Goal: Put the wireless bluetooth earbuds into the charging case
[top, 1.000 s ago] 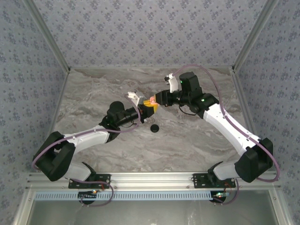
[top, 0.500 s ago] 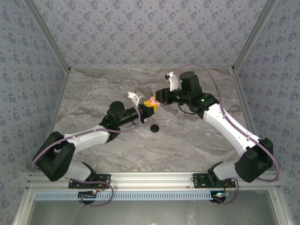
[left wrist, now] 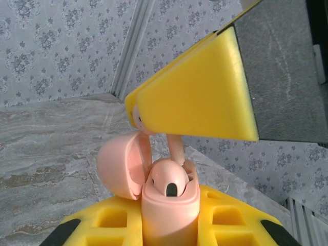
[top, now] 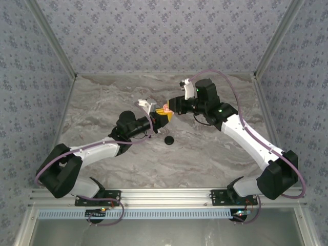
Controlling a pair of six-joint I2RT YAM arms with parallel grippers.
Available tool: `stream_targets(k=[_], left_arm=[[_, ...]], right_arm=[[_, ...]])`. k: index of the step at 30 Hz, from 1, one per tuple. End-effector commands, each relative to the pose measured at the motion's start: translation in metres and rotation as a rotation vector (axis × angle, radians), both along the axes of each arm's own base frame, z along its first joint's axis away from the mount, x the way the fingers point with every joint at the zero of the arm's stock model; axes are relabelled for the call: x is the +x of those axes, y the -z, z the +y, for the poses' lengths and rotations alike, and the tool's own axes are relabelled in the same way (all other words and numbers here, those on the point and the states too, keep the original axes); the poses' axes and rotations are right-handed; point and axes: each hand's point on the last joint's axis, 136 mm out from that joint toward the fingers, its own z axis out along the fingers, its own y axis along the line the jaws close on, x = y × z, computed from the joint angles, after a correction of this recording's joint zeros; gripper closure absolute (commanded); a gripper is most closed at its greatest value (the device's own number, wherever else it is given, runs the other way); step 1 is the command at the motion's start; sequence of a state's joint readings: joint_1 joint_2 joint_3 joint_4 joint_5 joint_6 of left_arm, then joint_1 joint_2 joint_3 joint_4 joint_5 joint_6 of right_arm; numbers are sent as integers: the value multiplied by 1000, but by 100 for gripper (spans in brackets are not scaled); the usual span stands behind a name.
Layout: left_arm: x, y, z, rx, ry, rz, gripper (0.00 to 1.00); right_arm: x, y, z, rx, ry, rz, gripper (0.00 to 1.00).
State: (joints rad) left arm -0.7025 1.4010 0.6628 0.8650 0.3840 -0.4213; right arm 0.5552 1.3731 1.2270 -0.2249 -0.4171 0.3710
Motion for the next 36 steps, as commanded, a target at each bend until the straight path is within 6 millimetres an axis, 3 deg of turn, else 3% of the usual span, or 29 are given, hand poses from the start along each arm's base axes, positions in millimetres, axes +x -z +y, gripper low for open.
stream_targets(k=[1, 15, 16, 36], left_arm=[[1, -37, -2, -89, -6, -65, 89], [5, -41, -1, -115, -21, -51, 89], [6, -41, -1, -117, -24, -50, 89], [16, -43, 7, -137, -99, -40, 89]], right_arm=[[-2, 2, 1, 4, 11, 5, 76], [-2, 0, 4, 20, 23, 2, 76], [-4, 15, 2, 3, 28, 27, 76], [-12, 24, 3, 5, 54, 40, 76]])
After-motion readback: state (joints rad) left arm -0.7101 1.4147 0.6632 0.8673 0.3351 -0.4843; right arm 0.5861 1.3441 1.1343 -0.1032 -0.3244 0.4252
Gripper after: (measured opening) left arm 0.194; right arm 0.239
